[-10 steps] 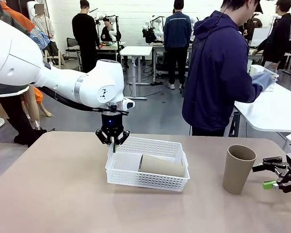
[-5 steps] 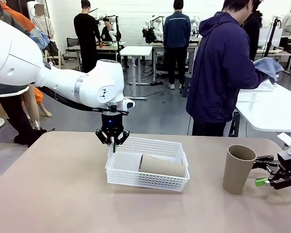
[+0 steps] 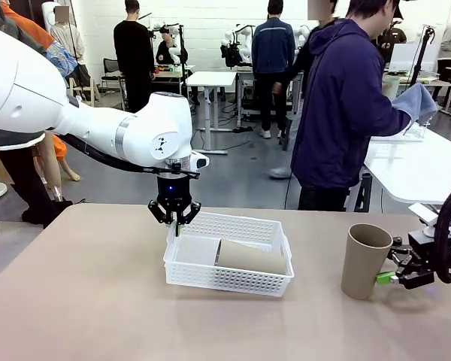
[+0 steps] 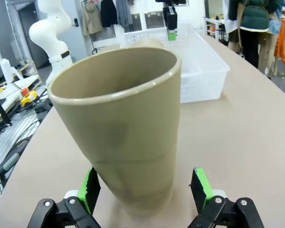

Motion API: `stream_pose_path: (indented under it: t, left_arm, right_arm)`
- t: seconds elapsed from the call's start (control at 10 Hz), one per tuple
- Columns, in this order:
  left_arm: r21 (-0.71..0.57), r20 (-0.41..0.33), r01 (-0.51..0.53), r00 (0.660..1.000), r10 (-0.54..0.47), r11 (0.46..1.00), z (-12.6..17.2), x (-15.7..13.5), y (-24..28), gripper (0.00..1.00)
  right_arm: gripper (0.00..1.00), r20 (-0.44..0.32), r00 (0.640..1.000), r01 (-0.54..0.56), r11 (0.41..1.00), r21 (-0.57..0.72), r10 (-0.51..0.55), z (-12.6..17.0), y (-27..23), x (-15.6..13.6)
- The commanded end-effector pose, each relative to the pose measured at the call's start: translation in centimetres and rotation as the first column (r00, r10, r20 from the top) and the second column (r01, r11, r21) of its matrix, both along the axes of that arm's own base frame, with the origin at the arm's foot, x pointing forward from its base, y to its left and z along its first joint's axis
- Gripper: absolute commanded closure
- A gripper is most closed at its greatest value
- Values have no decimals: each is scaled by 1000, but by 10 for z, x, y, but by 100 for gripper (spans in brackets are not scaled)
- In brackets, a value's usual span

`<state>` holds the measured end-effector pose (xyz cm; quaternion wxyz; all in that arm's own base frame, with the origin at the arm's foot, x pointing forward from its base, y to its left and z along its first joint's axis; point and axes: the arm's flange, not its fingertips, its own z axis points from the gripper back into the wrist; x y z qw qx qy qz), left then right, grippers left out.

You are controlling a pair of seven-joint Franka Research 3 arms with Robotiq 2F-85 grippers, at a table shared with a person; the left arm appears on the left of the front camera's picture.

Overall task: Clean and organize the cups into the basket.
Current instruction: Pick up the Reusable plastic cup from the right side of the table and stack it inside the Organizing basket in the center of the table.

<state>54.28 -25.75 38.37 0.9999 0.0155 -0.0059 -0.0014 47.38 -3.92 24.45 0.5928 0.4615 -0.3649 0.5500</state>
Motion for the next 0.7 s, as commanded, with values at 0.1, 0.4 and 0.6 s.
stream_pose_path:
  t: [0.1, 0.4, 0.6]
  left_arm:
    - [2, 2, 3, 1000, -3, 1000, 1, -1, 0, 100]
    - [2, 2, 3, 1000, -3, 1000, 1, -1, 0, 100]
    - [2, 2, 3, 1000, -3, 1000, 1, -1, 0, 100]
  right_arm:
    - [0, -12, 1000, -24, 1000, 17, 25, 0, 18, 7]
    - [0, -5, 999, -50, 999, 20, 50, -4, 34, 7]
    - [0, 18, 999, -51, 998, 34, 50, -7, 41, 8]
